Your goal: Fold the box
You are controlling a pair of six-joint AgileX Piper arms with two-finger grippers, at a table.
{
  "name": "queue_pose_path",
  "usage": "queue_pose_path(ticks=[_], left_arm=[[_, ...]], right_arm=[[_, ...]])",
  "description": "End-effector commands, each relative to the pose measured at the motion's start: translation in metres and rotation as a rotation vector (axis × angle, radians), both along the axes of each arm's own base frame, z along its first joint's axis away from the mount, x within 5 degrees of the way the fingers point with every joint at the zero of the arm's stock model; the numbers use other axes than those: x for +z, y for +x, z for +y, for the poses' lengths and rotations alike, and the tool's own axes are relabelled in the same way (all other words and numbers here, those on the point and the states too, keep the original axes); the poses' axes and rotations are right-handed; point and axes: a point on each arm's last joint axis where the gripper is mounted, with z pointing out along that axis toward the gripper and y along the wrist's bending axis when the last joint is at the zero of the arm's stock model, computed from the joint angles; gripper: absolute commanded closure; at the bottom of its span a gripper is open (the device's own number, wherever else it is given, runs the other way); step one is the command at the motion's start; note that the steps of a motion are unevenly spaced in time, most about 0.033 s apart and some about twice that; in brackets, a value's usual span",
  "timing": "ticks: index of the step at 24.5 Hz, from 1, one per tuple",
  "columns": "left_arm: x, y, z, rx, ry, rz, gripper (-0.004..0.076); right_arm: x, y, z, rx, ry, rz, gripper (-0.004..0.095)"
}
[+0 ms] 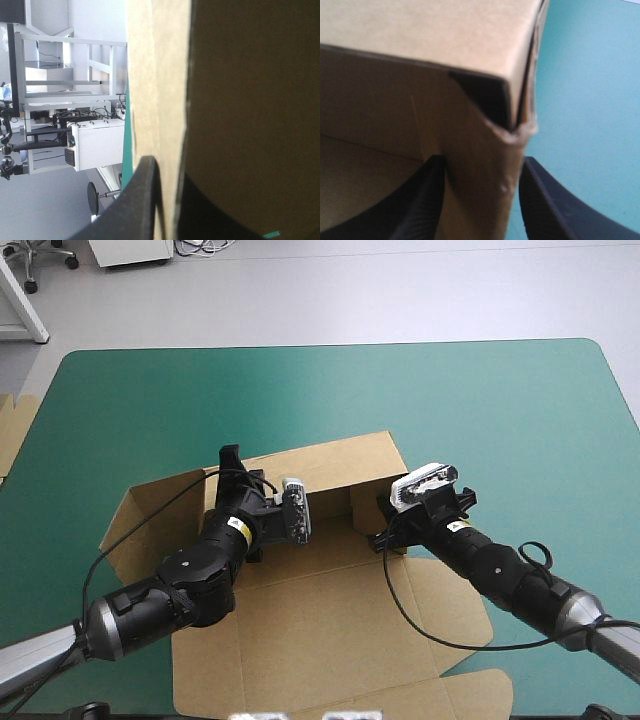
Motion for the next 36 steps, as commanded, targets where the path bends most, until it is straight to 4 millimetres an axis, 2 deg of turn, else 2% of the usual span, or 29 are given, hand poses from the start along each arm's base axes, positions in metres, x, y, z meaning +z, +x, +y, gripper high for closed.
queue_pose_path(ticks=[1,5,7,10,18,20,22,23,24,25,27,31,36], left_arm=[[-0.014,-0.009,-0.009,0.019,-0.129,0.151,0.0734],[-0.014,-0.009,-0.009,0.02,-0.128,0.151,0.0734],[-0.014,-0.009,-0.009,0.02,-0.128,0.151,0.0734],[-0.014,-0.009,-0.009,0.023,-0.135,0.153,0.0734],[-0.014,-0.009,-0.008,0.036,-0.131,0.153,0.0734],[-0.015,-0.009,-0.005,0.068,-0.116,0.163,0.0706],[-0.014,-0.013,-0.004,0.077,-0.14,0.189,0.0601],[-0.012,-0.018,-0.005,0.07,-0.136,0.19,0.0506],[-0.011,-0.02,-0.006,0.066,-0.134,0.189,0.047],[-0.008,-0.024,-0.008,0.071,-0.115,0.184,0.0395],[-0.005,-0.03,-0.011,0.081,-0.109,0.184,0.0344],[0.003,-0.037,-0.017,0.068,-0.103,0.164,0.0342],[0.024,-0.054,-0.019,0.016,-0.125,0.106,0.0342]], right_arm=[[0.015,0.002,-0.002,-0.027,0.023,-0.062,0.0513],[0.015,0.002,-0.002,-0.019,0.023,-0.055,0.0574],[0.014,0.001,-0.001,-0.012,0.024,-0.05,0.0671],[0.013,0.0,0.0,0.008,0.023,-0.036,0.0924],[0.013,0.0,0.001,0.016,0.022,-0.031,0.0911],[0.013,0.0,0.001,0.016,0.022,-0.031,0.0911],[0.013,0.0,0.001,0.015,0.022,-0.032,0.0911],[0.013,0.0,0.001,0.013,0.022,-0.033,0.0911],[0.013,0.0,0.001,0.013,0.022,-0.033,0.0911],[0.013,0.0,0.001,0.013,0.022,-0.033,0.0911],[0.013,0.0,0.001,0.013,0.022,-0.033,0.0911],[0.013,0.0,0.001,0.012,0.022,-0.035,0.0911],[0.014,0.0,0.0,0.005,0.021,-0.04,0.0911]])
